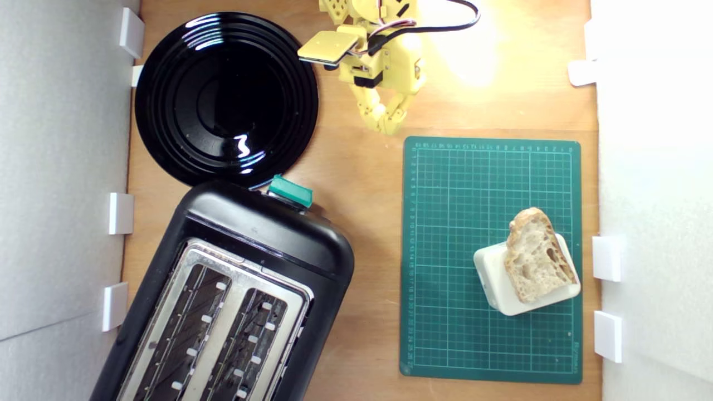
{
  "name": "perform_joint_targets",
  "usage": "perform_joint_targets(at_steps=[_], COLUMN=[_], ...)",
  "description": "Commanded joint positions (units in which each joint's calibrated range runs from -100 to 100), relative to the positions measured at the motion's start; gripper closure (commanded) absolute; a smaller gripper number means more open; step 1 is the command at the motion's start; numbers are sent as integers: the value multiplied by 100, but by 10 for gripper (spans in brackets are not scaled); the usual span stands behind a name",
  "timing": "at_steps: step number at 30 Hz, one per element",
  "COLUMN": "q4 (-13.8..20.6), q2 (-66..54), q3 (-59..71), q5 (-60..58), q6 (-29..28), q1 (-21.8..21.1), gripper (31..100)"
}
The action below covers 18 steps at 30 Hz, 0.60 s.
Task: Pick bread and place in toaster
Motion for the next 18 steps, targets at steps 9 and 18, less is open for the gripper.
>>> perform_joint_targets(at_steps=[9, 18], q4=[-21, -12], q2=[-26, -18], q3=[12, -6], q5=[-4, -4], q6=[14, 40], q1=[-37, -45], gripper=[995, 995])
